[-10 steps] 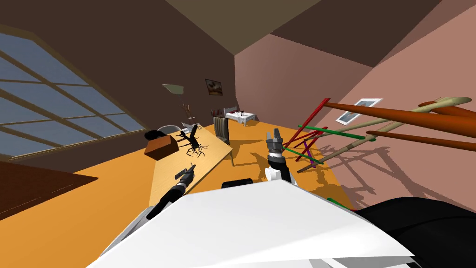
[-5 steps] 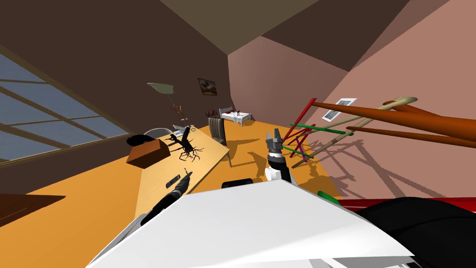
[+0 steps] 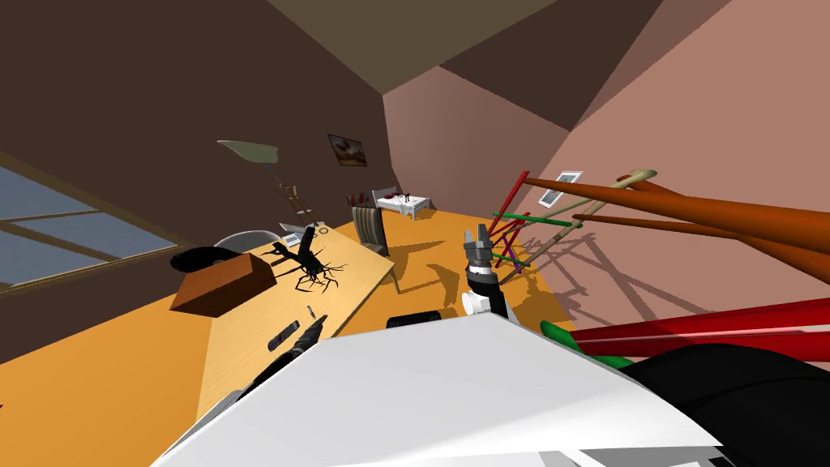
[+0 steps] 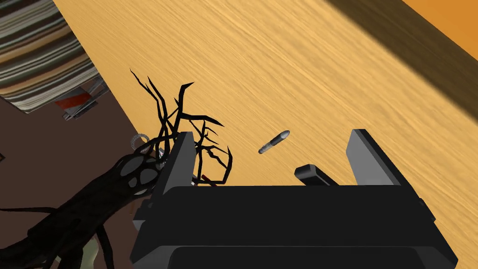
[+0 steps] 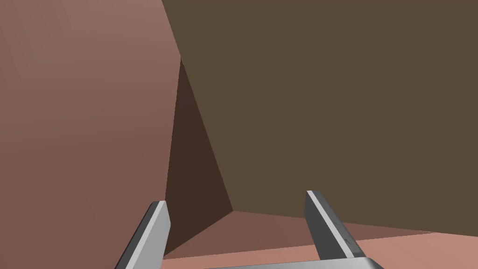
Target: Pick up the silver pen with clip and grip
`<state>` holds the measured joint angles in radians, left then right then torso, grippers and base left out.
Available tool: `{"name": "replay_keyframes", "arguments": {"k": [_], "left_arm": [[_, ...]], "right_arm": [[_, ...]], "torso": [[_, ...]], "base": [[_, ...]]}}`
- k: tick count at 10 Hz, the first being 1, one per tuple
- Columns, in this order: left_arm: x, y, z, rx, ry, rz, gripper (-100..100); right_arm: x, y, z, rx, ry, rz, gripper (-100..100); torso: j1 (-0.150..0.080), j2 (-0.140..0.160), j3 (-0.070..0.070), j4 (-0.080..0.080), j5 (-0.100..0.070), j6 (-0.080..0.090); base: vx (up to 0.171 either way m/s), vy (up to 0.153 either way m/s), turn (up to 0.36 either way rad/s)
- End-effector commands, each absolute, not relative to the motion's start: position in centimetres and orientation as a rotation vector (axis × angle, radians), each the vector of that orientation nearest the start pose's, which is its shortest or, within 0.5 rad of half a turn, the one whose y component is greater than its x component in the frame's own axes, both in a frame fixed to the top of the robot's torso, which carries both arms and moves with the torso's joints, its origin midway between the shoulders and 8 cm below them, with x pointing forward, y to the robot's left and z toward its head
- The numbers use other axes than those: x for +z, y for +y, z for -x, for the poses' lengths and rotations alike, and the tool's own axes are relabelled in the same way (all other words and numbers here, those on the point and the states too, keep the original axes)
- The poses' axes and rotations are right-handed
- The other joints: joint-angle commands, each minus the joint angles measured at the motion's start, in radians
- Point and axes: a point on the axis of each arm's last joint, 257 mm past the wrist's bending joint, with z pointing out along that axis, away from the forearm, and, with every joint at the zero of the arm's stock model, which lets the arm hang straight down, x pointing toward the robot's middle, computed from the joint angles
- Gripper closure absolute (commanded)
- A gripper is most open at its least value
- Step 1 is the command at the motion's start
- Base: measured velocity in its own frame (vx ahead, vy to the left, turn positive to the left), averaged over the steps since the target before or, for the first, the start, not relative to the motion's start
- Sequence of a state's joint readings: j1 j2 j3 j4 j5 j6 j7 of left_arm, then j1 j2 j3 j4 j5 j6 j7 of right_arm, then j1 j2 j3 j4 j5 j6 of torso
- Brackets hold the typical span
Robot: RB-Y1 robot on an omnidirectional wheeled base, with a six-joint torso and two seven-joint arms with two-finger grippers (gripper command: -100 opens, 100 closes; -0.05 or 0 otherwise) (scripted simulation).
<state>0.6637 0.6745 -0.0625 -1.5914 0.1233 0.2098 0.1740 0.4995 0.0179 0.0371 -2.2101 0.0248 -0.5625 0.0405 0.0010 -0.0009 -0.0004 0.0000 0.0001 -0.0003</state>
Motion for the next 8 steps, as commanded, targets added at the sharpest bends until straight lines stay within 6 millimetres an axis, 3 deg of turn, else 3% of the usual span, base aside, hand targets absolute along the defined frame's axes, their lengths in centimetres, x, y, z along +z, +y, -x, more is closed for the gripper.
{"name": "replay_keyframes", "arguments": {"k": [1, 2, 4, 5, 8], "left_arm": [[-47.5, 51.8, -18.1, -0.212, 1.889, 1.581, -100], [-47.5, 51.8, -18.1, -0.212, 1.889, 1.581, -100], [-49.2, 54.3, -14.0, -0.079, 1.94, 1.618, -100], [-49.2, 54.3, -14.0, -0.079, 1.94, 1.618, -100], [-50.4, 56.4, -10.1, 0.039, 1.983, 1.645, -100]], "right_arm": [[0.5, -26.6, -34.9, 1.286, 0.628, -0.649, 0], [0.5, -26.6, -34.9, 1.286, 0.628, -0.649, 0], [0.5, -26.6, -34.9, 1.286, 0.628, -0.649, 0], [0.5, -26.6, -34.9, 1.286, 0.628, -0.649, 0], [0.5, -26.6, -34.9, 1.286, 0.628, -0.649, 0]], "torso": [[0.0, 0.0, 0.0, 0.0, 0.0, 0.0], [0.001, -0.001, 0.0, 0.0, 0.0, 0.0], [0.001, 0.0, 0.0, 0.0, 0.0, 0.0], [0.002, -0.001, -0.001, 0.0, 0.0, 0.0], [0.002, 0.0, 0.0, 0.0, 0.0, -0.001]], "base": [[0.047, 0.022, -0.354], [0.034, 0.03, -0.13], [0.04, 0.026, -0.291], [0.039, 0.038, -0.109], [0.032, 0.033, -0.172]]}}
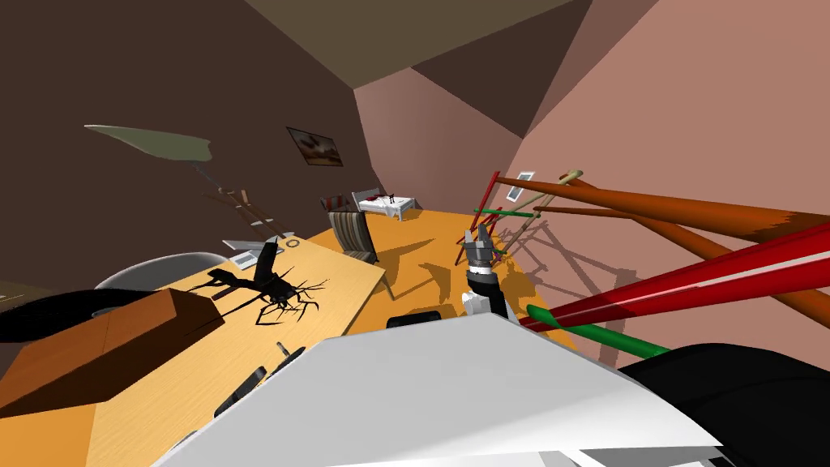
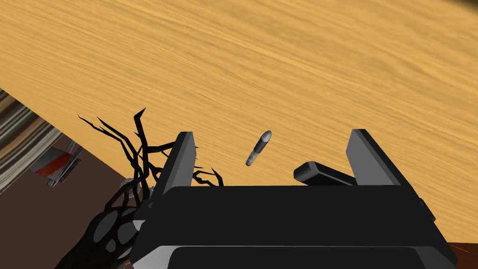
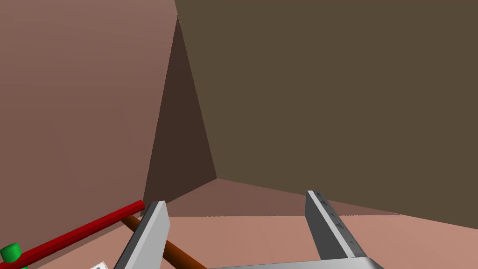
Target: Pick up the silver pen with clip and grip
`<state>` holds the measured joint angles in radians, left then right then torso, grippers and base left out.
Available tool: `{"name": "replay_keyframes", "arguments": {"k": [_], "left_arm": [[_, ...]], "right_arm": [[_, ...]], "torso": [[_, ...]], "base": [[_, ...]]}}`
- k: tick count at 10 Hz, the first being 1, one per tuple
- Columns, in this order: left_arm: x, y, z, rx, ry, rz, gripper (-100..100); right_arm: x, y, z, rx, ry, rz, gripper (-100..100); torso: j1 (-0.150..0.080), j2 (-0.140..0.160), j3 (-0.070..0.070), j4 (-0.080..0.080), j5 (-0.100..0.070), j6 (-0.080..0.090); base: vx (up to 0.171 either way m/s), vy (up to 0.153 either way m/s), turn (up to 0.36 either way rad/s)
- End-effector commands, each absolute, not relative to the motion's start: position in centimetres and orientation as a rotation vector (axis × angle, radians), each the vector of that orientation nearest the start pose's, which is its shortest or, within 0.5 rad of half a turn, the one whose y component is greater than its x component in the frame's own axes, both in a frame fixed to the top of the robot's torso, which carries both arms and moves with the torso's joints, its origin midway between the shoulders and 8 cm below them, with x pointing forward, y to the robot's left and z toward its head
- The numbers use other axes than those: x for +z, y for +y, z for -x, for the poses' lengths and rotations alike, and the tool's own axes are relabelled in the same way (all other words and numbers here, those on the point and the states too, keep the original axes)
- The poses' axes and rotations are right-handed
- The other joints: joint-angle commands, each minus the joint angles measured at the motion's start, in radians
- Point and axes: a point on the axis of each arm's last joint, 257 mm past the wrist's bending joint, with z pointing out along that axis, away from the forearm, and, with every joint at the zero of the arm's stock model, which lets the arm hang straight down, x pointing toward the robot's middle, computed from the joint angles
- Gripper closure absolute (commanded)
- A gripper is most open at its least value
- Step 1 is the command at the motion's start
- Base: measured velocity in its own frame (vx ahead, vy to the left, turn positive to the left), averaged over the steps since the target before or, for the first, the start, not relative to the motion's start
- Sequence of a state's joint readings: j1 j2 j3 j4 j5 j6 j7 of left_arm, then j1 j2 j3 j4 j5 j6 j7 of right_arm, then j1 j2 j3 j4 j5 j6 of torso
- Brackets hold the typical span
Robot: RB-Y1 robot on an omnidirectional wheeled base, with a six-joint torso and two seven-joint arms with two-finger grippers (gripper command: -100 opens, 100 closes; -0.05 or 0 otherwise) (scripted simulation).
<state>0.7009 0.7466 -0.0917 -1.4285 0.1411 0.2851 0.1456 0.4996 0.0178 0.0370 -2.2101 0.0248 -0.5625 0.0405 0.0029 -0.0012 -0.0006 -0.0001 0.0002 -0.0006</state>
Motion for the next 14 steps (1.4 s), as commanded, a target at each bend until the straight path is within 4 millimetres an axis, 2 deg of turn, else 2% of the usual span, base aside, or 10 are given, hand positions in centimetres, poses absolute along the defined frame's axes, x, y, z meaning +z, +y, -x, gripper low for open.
{"name": "replay_keyframes", "arguments": {"k": [1, 5, 6, 8, 9, 10, 11, 14], "left_arm": [[-50.8, 57.3, -8.4, 0.093, 2.002, 1.656, -100], [-51.9, 59.8, -2.5, 0.259, 2.061, 1.683, -100], [-52.2, 60.4, -0.4, 0.313, 2.082, 1.692, -100], [-52.5, 60.9, 1.7, 0.362, 2.104, 1.699, -100], [-52.5, 61.0, 1.1, 0.344, 2.095, 1.697, -100], [-52.5, 61.0, 1.2, 0.347, 2.097, 1.696, 0], [-53.1, 61.0, 1.1, 0.348, 2.092, 1.7, -100], [-54.3, 60.7, 1.0, 0.35, 2.086, 1.707, -100]], "right_arm": [[0.5, -26.6, -34.9, 1.286, 0.628, -0.649, 0], [0.5, -26.6, -34.9, 1.286, 0.628, -0.649, 0], [0.5, -26.6, -34.9, 1.286, 0.628, -0.649, 0], [0.5, -26.6, -34.9, 1.286, 0.628, -0.649, 0], [0.5, -26.6, -34.9, 1.286, 0.628, -0.649, 0], [0.5, -26.6, -34.9, 1.286, 0.628, -0.649, 0], [0.5, -26.6, -34.9, 1.286, 0.628, -0.649, 0], [0.5, -26.6, -34.9, 1.286, 0.628, -0.649, 0]], "torso": [[0.0, 0.0, 0.0, 0.0, 0.0, 0.0], [0.003, -0.001, -0.001, 0.0, 0.001, -0.001], [0.004, -0.001, -0.001, 0.0, 0.001, 0.0], [0.006, -0.002, -0.001, 0.0, 0.002, -0.001], [0.006, -0.001, -0.001, 0.0, 0.001, 0.0], [0.002, 0.0, 0.0, 0.0, 0.001, -0.001], [-0.002, 0.0, 0.0, 0.0, 0.0, -0.001], [-0.001, 0.001, 0.001, 0.0, 0.0, -0.001]], "base": [[0.033, 0.052, -0.26], [0.042, 0.084, -0.275], [0.054, 0.125, -0.373], [0.033, 0.128, -0.227], [0.005, 0.064, -0.049], [0.002, 0.013, 0.006], [-0.001, 0.022, -0.03], [-0.01, 0.038, -0.029]]}}
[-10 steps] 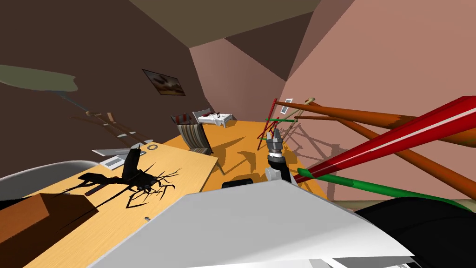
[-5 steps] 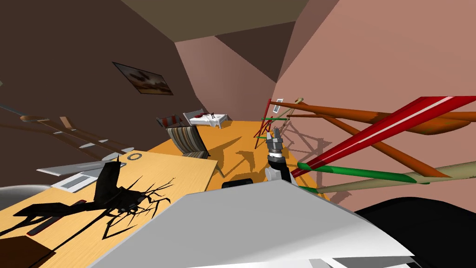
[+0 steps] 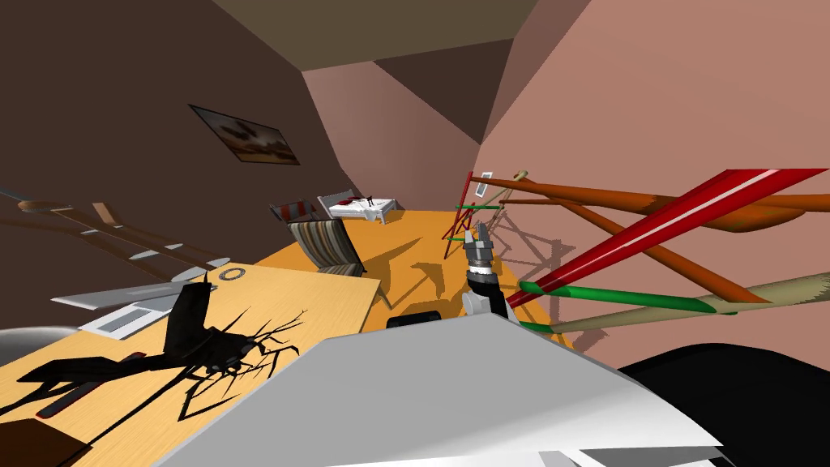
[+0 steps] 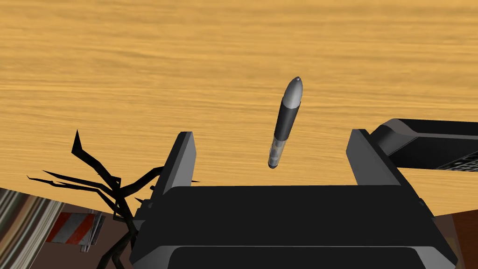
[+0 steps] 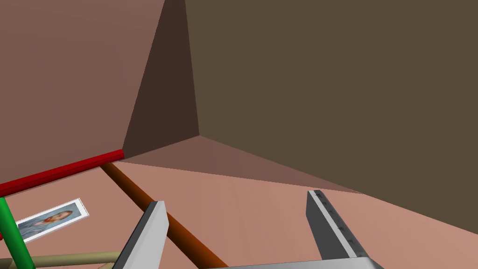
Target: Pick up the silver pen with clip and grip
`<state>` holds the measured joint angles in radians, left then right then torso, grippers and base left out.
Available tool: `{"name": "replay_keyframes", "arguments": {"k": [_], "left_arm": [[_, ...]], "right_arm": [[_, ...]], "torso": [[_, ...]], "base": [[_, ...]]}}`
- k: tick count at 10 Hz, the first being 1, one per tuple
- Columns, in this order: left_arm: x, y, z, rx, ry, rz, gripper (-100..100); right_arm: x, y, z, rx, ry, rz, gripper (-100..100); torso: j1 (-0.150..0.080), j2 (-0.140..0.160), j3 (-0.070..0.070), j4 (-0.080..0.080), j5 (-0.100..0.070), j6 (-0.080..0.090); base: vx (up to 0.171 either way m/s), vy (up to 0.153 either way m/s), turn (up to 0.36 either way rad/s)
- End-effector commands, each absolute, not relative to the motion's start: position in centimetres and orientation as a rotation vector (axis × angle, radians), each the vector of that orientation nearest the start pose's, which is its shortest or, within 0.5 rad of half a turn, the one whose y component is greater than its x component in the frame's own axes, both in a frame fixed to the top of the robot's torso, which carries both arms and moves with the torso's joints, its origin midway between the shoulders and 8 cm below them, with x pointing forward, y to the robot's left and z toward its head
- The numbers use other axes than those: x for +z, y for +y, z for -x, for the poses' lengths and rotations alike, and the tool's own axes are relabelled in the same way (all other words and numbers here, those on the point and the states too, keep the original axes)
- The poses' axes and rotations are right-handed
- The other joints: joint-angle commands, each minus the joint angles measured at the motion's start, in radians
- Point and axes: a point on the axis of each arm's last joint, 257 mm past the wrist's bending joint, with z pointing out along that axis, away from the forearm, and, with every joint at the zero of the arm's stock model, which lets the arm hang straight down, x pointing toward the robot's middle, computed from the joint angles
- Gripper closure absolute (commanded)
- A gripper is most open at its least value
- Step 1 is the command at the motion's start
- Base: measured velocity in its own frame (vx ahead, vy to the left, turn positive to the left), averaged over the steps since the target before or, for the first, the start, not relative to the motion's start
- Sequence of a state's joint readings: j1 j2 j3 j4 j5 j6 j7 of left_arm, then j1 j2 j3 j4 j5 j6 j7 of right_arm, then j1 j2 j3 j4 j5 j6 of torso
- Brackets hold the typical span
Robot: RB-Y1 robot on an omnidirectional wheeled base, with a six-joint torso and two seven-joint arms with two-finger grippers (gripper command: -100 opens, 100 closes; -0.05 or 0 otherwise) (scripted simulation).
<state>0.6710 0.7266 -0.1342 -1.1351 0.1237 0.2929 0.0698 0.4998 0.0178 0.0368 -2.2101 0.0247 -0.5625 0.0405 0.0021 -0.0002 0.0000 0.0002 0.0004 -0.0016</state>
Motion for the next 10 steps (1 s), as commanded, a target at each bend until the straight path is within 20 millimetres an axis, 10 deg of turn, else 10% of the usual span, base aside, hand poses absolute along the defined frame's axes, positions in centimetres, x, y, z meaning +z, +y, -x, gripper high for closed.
{"name": "replay_keyframes", "arguments": {"k": [1, 2, 6, 7, 8, 10], "left_arm": [[-54.1, 60.7, 1.0, 0.35, 2.087, 1.706, -100], [-54.1, 60.7, 1.0, 0.35, 2.087, 1.705, 100], [-54.1, 60.7, 1.1, 0.352, 2.089, 1.704, 100], [-54.1, 60.7, 1.1, 0.352, 2.089, 1.704, 0], [-53.5, 60.9, 1.1, 0.349, 2.09, 1.702, 100], [-52.9, 61.0, 1.1, 0.348, 2.094, 1.698, 100]], "right_arm": [[0.5, -26.6, -34.9, 1.286, 0.628, -0.649, 0], [0.5, -26.6, -34.9, 1.286, 0.628, -0.649, 0], [0.5, -26.6, -34.9, 1.286, 0.628, -0.649, 0], [0.5, -26.6, -34.9, 1.286, 0.628, -0.649, 0], [0.5, -26.6, -34.9, 1.286, 0.628, -0.649, 0], [0.5, -26.6, -34.9, 1.286, 0.628, -0.649, 0]], "torso": [[0.0, 0.0, 0.0, 0.0, 0.0, 0.0], [-0.001, 0.0, 0.0, 0.0, 0.0, 0.0], [-0.003, -0.001, 0.0, 0.0, 0.0, 0.0], [-0.003, -0.001, 0.0, 0.0, 0.0, 0.0], [-0.003, 0.0, 0.0, 0.0, 0.0, 0.0], [-0.005, -0.001, 0.0, 0.0, -0.001, 0.0]], "base": [[-0.002, 0.017, -0.008], [0.0, 0.0, 0.0], [0.0, 0.0, 0.0], [0.0, 0.0, 0.0], [0.007, -0.024, 0.036], [0.011, -0.037, 0.029]]}}
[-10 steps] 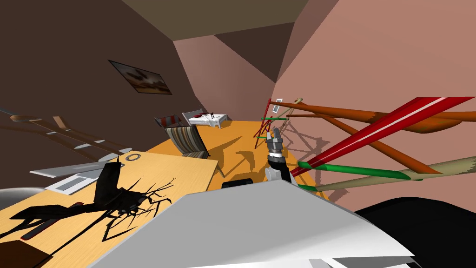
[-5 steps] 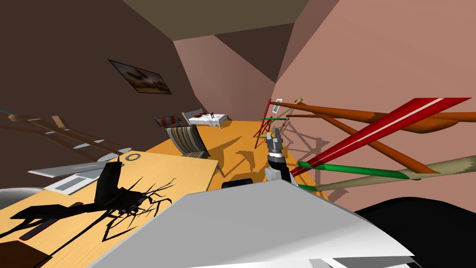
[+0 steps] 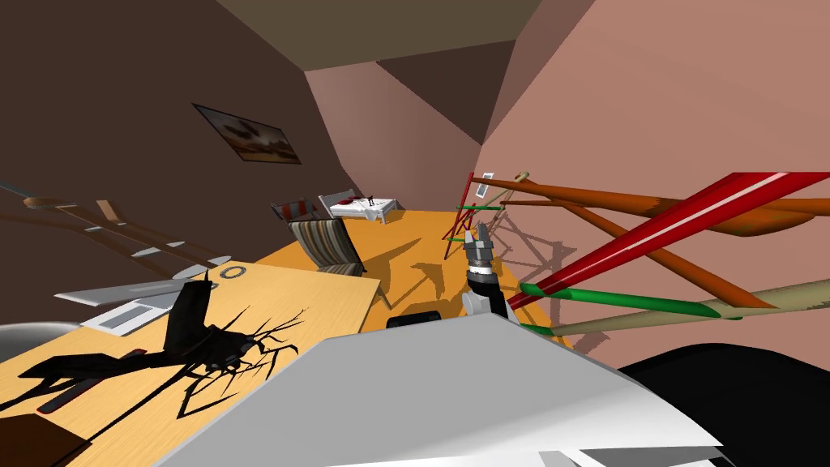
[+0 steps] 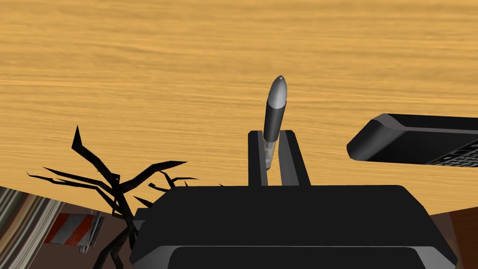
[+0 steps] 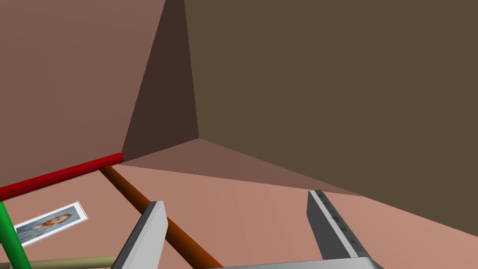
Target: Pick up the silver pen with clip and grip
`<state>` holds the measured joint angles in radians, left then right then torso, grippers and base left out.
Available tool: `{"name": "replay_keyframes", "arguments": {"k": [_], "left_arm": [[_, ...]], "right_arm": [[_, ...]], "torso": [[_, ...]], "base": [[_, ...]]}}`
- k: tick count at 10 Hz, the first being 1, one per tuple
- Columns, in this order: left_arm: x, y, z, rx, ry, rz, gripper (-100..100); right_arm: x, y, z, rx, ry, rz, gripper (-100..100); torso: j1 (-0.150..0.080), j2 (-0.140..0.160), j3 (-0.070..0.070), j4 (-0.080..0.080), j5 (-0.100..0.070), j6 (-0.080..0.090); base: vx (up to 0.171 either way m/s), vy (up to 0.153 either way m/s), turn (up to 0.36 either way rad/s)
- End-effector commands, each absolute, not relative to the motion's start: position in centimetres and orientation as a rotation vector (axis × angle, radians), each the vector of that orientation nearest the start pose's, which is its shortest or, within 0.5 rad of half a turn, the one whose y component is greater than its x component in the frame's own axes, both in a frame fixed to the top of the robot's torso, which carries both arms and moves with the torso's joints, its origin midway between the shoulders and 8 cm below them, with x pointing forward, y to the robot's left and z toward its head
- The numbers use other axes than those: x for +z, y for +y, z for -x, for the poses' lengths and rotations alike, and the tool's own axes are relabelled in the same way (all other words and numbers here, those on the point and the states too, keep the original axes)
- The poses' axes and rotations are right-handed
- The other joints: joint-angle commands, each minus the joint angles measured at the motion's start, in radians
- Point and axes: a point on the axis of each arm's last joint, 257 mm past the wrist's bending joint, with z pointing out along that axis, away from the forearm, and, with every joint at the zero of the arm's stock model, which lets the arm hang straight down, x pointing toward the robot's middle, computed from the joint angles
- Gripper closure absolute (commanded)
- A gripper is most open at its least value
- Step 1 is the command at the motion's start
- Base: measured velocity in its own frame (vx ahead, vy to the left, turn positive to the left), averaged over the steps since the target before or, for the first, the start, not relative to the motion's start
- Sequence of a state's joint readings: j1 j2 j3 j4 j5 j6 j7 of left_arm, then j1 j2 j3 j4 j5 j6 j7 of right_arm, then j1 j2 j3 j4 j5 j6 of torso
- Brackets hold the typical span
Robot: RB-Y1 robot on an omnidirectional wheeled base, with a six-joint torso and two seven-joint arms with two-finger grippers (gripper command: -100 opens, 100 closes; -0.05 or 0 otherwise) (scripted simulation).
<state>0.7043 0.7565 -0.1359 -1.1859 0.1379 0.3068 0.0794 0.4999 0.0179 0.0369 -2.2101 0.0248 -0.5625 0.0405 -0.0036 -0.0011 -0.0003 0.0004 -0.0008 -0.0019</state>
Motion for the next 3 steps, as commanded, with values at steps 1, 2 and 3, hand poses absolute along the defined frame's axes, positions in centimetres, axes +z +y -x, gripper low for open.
{"name": "replay_keyframes", "arguments": {"k": [1, 2, 3], "left_arm": [[-52.48, 61.02, 1.14, 0.347, 2.097, 1.696, 100], [-52.73, 60.99, 1.11, 0.347, 2.095, 1.697, 100], [-52.69, 60.97, 1.12, 0.347, 2.095, 1.698, 0]], "right_arm": [[0.51, -26.62, -34.87, 1.286, 0.628, -0.649, 0], [0.51, -26.62, -34.87, 1.286, 0.628, -0.649, 0], [0.51, -26.62, -34.87, 1.286, 0.628, -0.649, 0]], "torso": [[0.0, 0.0, 0.0, 0.0, 0.0, 0.0], [0.0, 0.0, 0.0, 0.0, 0.0, 0.0], [0.001, 0.0, 0.0, 0.0, 0.0, 0.0]], "base": [[0.002, -0.04, 0.025], [0.0, -0.017, 0.008], [0.0, 0.0, 0.0]]}}
